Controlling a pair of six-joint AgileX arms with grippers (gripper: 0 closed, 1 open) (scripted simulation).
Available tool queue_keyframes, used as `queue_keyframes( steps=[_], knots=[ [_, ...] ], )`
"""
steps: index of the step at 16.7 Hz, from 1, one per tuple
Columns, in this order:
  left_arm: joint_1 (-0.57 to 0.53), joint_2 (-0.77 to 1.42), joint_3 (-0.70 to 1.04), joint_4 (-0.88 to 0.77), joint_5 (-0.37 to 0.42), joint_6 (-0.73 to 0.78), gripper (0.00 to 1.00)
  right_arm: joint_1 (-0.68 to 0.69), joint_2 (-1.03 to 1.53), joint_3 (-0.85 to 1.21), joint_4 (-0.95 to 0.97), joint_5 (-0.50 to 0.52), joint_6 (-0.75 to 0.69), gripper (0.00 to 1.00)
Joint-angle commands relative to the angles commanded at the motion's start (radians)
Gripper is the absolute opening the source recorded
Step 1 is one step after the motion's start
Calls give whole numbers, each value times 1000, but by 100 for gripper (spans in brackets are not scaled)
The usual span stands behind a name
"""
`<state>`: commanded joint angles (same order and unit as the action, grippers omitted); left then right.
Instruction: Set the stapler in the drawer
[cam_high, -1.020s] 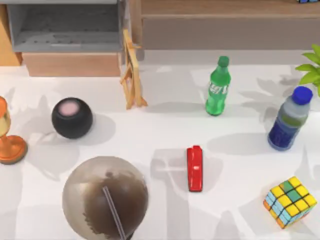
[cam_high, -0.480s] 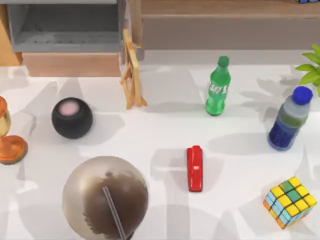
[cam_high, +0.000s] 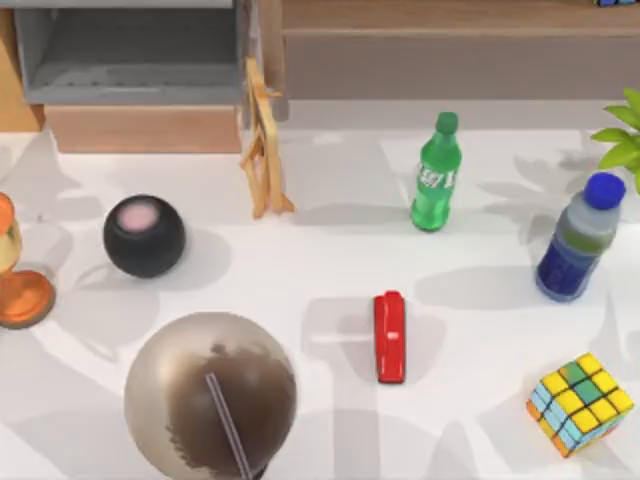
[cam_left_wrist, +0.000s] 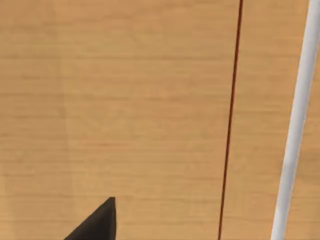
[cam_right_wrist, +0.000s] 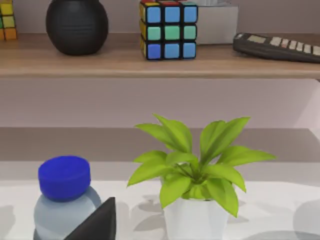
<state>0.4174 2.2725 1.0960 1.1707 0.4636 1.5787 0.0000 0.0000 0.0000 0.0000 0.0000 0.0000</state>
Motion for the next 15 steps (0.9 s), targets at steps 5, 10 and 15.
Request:
queue_keyframes(
  steps=[5,10,15],
  knots=[
    [-4,6,0,2,0,4,100,0,0,0,0,0,0,100],
    [-15,41,75,-33,-15,5,100,0,0,0,0,0,0,100],
    [-24,62,119,-56,-23,5,100,0,0,0,0,0,0,100]
  ],
)
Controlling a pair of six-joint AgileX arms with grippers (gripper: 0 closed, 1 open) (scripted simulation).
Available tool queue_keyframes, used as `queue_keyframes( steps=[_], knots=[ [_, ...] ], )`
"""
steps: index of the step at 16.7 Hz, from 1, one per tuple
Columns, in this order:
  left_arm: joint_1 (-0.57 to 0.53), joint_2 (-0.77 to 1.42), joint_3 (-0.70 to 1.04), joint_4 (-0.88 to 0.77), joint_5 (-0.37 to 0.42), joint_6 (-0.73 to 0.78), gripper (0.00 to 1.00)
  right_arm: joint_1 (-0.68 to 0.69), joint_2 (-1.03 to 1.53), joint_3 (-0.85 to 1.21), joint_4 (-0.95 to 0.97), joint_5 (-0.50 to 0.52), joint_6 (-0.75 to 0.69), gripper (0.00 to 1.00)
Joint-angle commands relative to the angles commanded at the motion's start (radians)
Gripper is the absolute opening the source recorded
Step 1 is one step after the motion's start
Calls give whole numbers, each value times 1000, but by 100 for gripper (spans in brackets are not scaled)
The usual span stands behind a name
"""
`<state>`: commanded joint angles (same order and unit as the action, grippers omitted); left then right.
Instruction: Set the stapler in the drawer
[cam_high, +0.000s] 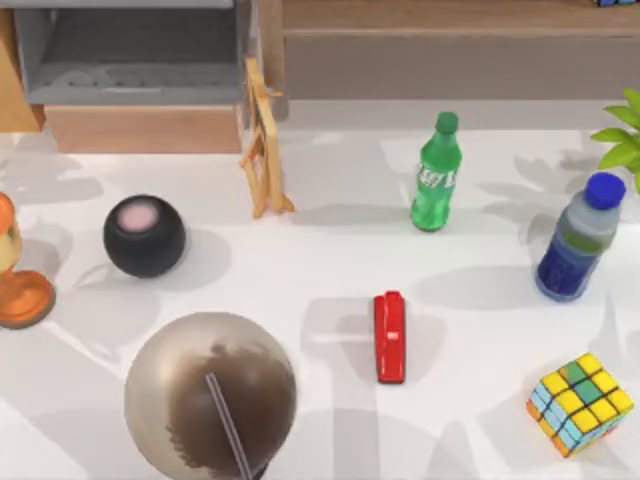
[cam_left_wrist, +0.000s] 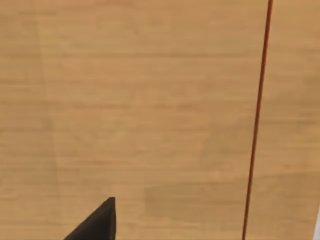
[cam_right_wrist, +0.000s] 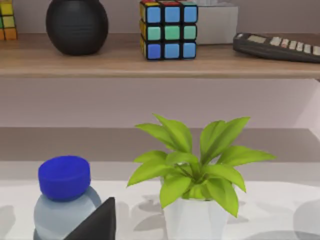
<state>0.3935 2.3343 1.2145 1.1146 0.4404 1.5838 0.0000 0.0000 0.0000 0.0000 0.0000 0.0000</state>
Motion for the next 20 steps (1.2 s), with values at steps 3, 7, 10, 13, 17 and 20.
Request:
queue_keyframes(
  steps=[3,7,10,13,17,20],
  knots=[
    [0,0,0,0,0,0,85,0,0,0,0,0,0,100],
    [0,0,0,0,0,0,55,0,0,0,0,0,0,100],
    [0,0,0,0,0,0,32,0,0,0,0,0,0,100],
    [0,0,0,0,0,0,10,0,0,0,0,0,0,100],
    [0,0,0,0,0,0,0,0,0,0,0,0,0,100],
    [0,0,0,0,0,0,0,0,0,0,0,0,0,100]
  ],
)
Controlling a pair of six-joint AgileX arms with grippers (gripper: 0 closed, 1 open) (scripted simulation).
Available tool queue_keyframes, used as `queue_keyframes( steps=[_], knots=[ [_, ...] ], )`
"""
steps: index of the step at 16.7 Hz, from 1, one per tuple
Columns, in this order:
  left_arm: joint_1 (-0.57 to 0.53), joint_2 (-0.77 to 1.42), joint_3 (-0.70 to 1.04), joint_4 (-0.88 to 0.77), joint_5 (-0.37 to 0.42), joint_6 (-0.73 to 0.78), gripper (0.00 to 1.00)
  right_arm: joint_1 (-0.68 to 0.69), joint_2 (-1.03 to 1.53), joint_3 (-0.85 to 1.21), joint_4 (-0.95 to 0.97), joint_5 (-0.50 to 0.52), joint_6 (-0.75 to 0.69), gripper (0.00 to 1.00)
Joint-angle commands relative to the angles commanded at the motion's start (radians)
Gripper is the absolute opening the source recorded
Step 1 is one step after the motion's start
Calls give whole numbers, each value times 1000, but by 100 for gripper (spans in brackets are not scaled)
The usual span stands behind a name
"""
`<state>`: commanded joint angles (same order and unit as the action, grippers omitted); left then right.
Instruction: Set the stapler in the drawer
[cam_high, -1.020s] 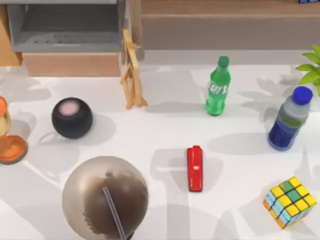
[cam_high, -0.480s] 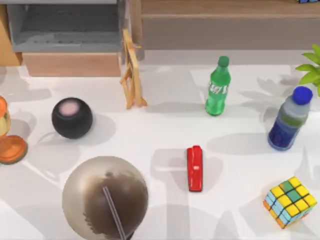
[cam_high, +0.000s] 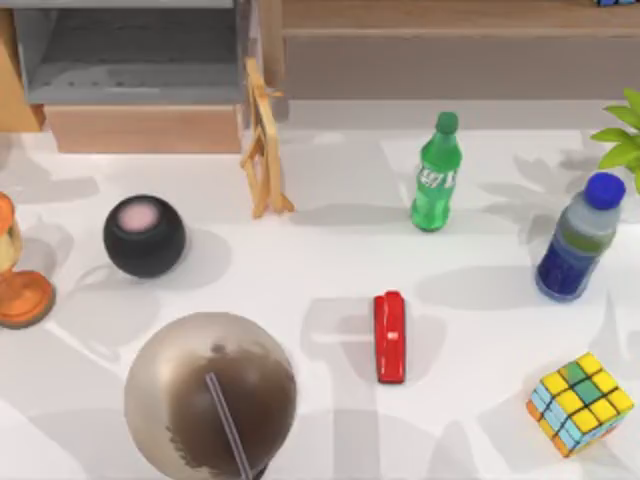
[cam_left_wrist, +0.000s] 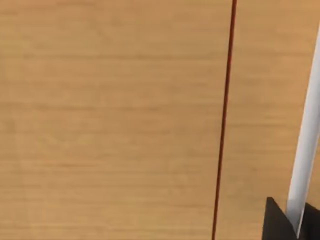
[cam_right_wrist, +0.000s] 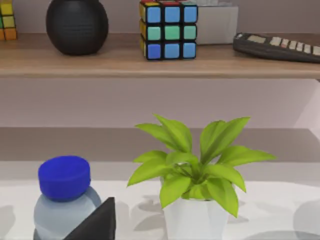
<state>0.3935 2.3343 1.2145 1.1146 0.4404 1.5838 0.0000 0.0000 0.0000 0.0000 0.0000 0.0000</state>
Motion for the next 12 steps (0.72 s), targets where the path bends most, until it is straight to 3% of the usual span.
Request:
queue_keyframes(
  steps=[5,12],
  knots=[
    [9,-1,-18,2,5,-5,0,0,0,0,0,0,0,100],
    [68,-107,-258,125,63,-3,0,0,0,0,0,0,0,100]
  ],
)
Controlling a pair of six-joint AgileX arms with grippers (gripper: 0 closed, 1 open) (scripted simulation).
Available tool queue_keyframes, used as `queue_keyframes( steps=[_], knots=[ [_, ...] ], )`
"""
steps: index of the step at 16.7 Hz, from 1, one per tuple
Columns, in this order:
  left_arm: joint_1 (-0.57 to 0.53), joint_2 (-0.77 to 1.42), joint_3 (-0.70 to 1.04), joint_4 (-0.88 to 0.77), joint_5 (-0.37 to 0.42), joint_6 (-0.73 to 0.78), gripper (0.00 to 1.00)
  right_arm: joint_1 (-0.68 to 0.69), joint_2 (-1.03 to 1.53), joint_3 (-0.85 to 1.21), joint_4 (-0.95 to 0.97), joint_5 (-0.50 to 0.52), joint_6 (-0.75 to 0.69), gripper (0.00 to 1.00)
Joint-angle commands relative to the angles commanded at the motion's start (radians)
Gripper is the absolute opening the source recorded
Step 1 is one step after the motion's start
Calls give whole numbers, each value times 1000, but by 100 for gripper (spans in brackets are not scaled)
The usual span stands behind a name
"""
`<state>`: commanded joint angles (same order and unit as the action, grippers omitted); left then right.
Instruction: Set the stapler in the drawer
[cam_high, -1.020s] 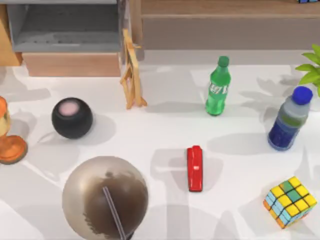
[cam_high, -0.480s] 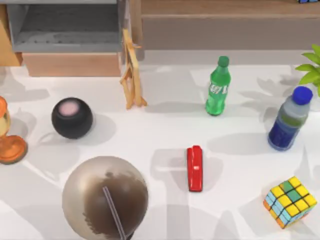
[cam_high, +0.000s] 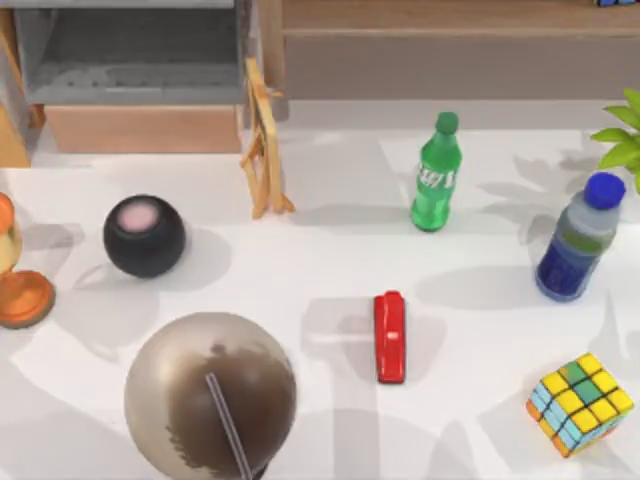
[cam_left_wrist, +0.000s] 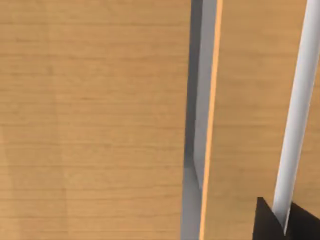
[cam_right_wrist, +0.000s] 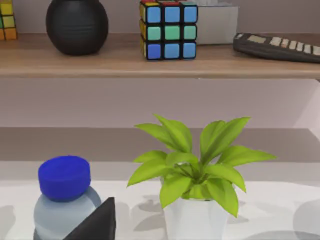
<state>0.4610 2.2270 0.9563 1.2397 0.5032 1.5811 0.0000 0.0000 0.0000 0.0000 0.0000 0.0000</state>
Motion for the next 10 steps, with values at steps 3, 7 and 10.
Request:
queue_keyframes(
  steps=[3,7,10],
  knots=[
    [7,-11,-20,14,7,1,0,0,0,0,0,0,0,100],
    [12,-12,-31,20,11,2,0,0,0,0,0,0,0,100],
    [42,-47,-114,63,41,3,0,0,0,0,0,0,0,100]
  ],
)
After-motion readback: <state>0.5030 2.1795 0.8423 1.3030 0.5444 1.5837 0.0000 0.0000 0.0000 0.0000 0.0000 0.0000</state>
